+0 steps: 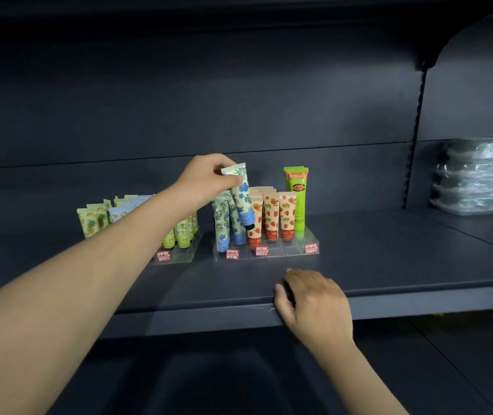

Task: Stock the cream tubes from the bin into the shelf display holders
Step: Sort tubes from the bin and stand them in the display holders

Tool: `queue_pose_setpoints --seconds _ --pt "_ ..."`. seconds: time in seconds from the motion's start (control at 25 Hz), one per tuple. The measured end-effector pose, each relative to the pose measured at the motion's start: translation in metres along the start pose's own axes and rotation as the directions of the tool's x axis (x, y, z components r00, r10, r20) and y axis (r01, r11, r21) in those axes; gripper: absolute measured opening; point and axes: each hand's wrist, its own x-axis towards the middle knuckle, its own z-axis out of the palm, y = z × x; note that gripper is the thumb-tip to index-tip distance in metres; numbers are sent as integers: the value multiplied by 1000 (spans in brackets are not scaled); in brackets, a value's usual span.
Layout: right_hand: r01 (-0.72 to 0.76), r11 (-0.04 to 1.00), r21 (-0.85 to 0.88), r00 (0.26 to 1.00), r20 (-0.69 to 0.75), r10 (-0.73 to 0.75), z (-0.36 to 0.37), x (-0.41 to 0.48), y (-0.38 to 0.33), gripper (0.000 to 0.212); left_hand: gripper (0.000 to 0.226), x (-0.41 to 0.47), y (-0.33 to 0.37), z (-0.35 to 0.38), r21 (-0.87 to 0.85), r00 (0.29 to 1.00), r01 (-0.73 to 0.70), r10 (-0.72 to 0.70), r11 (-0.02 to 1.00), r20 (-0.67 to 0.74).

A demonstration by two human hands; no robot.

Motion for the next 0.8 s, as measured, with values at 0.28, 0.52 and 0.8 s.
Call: queue_pose_setpoints --seconds 0.28,0.52,0.8 --pt "60 998 -4 981 -184 -60 14 -2 6 35 11 19 -22 -3 315 991 -88 50 945 126" --pt "70 997 -30 968 -239 -75 18 -4 7 35 9 31 -30 5 432 988 -128 79 893 129" --pt "91 995 -46 955 -278 -101 22 -5 10 34 12 37 -42 7 501 979 -134 36 855 201"
